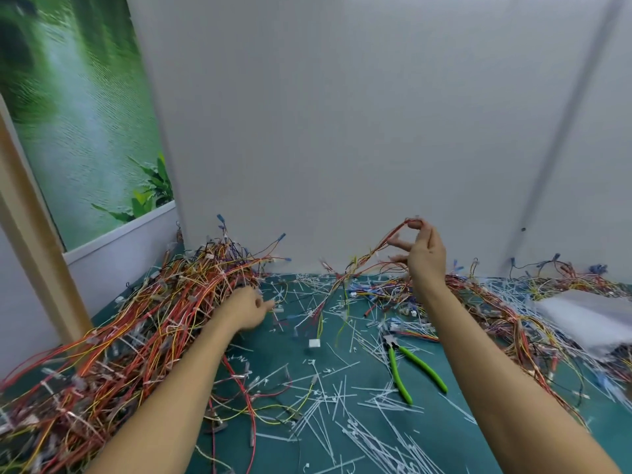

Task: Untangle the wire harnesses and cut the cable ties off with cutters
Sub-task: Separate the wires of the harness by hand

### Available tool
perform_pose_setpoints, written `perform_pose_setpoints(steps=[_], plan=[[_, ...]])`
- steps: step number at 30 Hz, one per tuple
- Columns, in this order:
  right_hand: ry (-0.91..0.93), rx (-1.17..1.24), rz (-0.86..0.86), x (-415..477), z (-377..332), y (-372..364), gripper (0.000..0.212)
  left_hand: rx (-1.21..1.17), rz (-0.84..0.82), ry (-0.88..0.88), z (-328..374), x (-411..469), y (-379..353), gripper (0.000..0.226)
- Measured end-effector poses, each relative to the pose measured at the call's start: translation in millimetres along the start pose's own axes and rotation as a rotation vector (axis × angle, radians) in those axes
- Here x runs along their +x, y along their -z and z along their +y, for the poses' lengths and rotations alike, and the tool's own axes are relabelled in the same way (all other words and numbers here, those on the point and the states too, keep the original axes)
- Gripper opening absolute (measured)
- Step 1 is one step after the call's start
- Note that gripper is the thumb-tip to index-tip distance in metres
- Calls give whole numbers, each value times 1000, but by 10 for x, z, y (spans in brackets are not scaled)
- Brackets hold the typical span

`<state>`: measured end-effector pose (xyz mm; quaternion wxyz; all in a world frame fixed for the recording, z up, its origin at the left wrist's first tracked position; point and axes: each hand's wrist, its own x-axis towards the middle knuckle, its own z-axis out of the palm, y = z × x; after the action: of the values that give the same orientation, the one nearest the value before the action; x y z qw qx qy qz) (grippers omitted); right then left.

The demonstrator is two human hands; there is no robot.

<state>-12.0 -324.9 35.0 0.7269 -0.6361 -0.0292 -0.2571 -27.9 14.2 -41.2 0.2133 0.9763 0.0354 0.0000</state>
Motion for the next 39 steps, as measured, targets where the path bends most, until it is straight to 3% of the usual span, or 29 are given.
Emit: perform_pose_setpoints(steps=[4, 8, 10, 12, 14, 17, 19, 23, 26, 28, 29, 32, 34, 36, 39], plan=[[-150, -4, -197, -61, 76, -80, 36, -456, 233, -103, 59, -33, 209, 52], [-331, -187, -760, -233, 151, -231, 40, -435, 269, -166, 170, -119, 332, 63], [-373, -200, -865, -289, 180, -319, 40, -549, 315, -165, 198, -153, 361, 62], [-374, -87, -755, -268, 197, -377, 39, -596, 342, -182, 204, -209, 375, 55], [-379, 72, -515, -208, 197, -403, 34, -610, 307, -190, 163, -247, 336, 49], [-331, 229, -233, -118, 160, -365, 30, -680, 317, -64, -8, -186, 332, 49], [-251, 254, -179, -86, 78, -308, 32, -494, 296, -4, -122, -115, 389, 54], [-89, 269, -178, -77, -197, -244, 34, 4, 79, 88, -94, -134, 399, 43], [-12, 220, -261, -140, -398, -261, 32, 70, 175, 35, 137, -233, 288, 26], [41, 149, -319, -236, -511, -298, 30, -119, 177, -82, 398, -331, 214, 27], [62, 114, -349, -293, -565, -323, 30, -324, 94, -125, 550, -387, 176, 33], [60, 102, -478, -470, -714, -370, 28, -1068, -340, -145, 992, -518, 89, 60], [23, 156, -636, -579, -789, -349, 27, -1361, -512, -141, 1200, -529, 53, 77], [-50, 201, -792, -671, -825, -295, 27, -1602, -537, -117, 1344, -493, 31, 87], [-140, 169, -823, -745, -732, -175, 34, -1840, -217, -9, 1378, -384, -1, 79]])
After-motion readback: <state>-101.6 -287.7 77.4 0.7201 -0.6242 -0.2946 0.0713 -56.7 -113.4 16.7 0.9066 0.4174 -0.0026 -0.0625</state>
